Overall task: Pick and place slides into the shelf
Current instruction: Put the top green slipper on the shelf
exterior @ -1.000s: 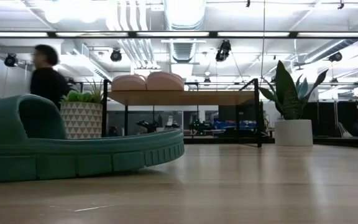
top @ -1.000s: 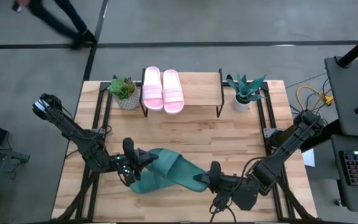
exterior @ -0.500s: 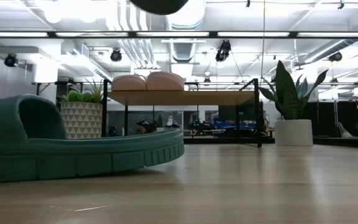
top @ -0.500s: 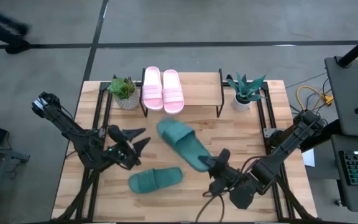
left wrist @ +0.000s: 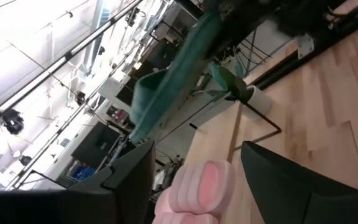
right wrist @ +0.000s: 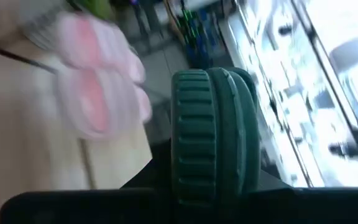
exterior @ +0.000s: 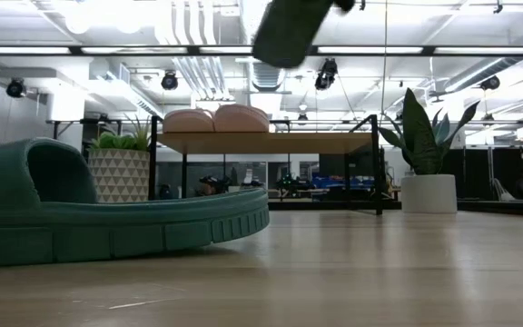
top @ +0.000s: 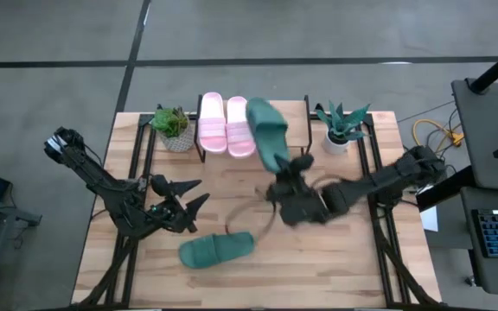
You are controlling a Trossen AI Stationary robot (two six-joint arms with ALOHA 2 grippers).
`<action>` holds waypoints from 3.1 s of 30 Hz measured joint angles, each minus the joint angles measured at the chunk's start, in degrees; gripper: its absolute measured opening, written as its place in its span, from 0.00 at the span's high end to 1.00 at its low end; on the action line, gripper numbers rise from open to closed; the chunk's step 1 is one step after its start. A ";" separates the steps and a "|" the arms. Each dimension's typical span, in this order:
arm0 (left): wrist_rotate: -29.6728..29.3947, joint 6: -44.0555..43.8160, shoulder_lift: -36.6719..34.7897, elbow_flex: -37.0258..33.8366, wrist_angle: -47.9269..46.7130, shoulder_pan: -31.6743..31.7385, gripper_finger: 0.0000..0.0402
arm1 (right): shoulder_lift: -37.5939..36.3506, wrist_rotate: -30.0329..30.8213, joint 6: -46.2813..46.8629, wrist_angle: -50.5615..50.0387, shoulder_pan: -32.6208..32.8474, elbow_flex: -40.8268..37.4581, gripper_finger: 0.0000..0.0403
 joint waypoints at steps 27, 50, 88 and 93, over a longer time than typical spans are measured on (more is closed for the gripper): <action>-9.55 -1.50 -0.32 -5.42 0.37 -2.64 0.44 | -1.01 -11.07 26.61 -25.38 -23.22 -5.58 0.88; -9.54 -1.48 -0.55 -5.66 0.16 -2.64 0.44 | -0.98 -15.92 13.76 -15.58 -26.93 -8.56 0.88; -9.55 -1.35 -0.55 -5.70 0.14 -2.64 0.44 | -2.00 -37.46 25.56 -31.83 -24.64 -10.16 0.48; -9.53 -1.35 -0.55 -5.70 0.14 -2.64 0.44 | -2.08 -37.61 27.44 -33.25 -23.52 -10.19 0.38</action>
